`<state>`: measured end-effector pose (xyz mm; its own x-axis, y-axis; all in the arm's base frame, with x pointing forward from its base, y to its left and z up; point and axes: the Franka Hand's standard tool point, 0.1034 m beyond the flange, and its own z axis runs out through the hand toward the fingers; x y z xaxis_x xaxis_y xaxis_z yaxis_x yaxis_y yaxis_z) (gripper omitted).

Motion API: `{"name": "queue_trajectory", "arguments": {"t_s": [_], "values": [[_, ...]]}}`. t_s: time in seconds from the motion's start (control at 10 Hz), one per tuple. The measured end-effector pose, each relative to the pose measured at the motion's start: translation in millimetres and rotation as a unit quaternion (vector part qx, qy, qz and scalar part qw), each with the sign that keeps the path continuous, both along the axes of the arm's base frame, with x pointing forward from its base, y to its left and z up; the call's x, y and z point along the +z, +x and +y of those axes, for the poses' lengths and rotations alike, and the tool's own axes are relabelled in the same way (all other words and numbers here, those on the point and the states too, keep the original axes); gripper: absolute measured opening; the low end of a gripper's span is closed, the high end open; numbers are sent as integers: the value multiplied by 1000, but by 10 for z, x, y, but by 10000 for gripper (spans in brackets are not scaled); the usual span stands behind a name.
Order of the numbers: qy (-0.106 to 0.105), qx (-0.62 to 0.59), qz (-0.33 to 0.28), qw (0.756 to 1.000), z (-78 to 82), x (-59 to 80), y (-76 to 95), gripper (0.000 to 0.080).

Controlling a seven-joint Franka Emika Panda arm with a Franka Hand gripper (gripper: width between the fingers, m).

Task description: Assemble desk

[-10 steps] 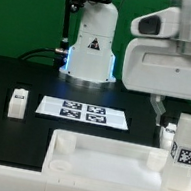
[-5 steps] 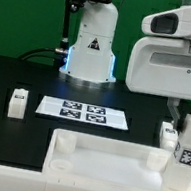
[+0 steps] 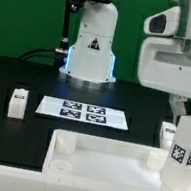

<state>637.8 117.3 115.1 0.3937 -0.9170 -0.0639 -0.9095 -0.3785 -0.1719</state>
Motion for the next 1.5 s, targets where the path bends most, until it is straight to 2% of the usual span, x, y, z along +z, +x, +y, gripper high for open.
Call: {"name": "queue_trajectory", "arguments": {"t_s": [0.1, 0.2, 0.4, 0.5, 0.6, 0.7, 0.8, 0.9, 1.1, 1.2, 1.3, 1.4, 1.5], "values": [[23, -74, 9, 997, -4, 2, 8, 303], [36, -124, 15, 992, 11, 5, 12, 303], [35, -122, 15, 992, 7, 4, 11, 303], [29, -90, 12, 995, 0, 1, 6, 303], [10, 32, 6, 999, -24, 1, -8, 481], [-1, 118, 6, 993, -5, 12, -10, 593], [-13, 165, -2, 986, 29, 11, -13, 593], [-20, 185, -14, 982, 39, -1, -29, 638], [-29, 254, -23, 966, 17, -5, -21, 646], [-42, 312, -28, 949, 6, -2, -18, 649], [-73, 409, -34, 909, -15, 17, 4, 649], [-93, 493, -38, 864, -26, 30, 34, 649], [-100, 548, -41, 830, -35, 18, 64, 649]]}}
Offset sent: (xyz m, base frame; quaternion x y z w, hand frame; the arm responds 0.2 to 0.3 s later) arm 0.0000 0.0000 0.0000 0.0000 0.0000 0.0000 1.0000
